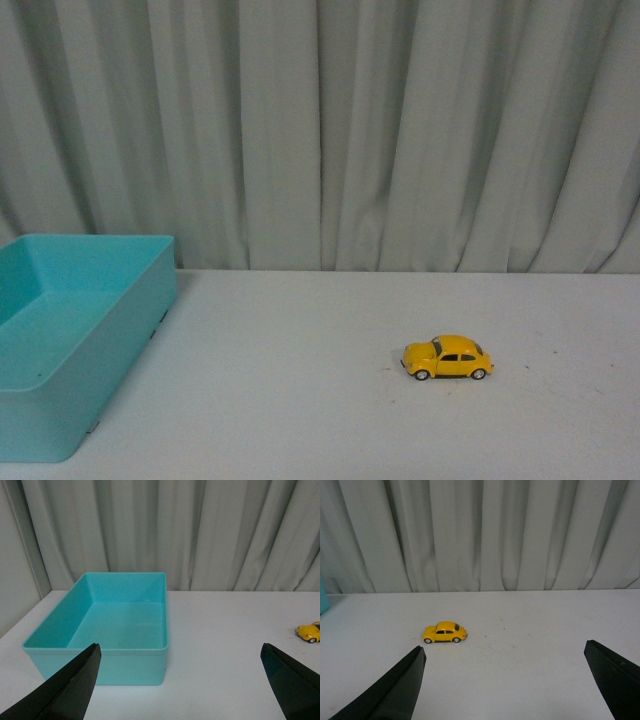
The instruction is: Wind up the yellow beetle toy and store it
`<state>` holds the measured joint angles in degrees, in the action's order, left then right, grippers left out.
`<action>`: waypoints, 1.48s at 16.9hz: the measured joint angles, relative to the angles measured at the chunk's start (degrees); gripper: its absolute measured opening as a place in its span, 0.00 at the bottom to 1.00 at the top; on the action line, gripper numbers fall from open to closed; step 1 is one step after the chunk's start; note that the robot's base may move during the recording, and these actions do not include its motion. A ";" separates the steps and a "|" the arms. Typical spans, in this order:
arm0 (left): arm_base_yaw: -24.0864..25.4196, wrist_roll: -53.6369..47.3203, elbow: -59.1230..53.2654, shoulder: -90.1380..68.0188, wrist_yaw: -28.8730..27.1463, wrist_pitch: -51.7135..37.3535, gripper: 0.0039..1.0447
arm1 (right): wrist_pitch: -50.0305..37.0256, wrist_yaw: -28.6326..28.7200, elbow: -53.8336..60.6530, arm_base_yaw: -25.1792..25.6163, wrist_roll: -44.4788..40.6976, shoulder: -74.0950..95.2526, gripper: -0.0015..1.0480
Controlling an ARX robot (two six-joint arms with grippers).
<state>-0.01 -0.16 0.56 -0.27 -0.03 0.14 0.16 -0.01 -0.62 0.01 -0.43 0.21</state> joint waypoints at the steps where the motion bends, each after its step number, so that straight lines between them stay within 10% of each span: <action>1: 0.00 0.00 0.00 0.00 0.00 0.00 0.94 | 0.00 0.00 0.00 0.00 0.00 0.00 0.94; 25: 0.00 0.00 0.00 0.00 0.00 0.00 0.94 | 0.02 0.00 0.00 0.00 0.00 0.00 0.94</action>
<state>-0.01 -0.16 0.56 -0.27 -0.03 0.14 0.19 -0.01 -0.62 0.01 -0.43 0.21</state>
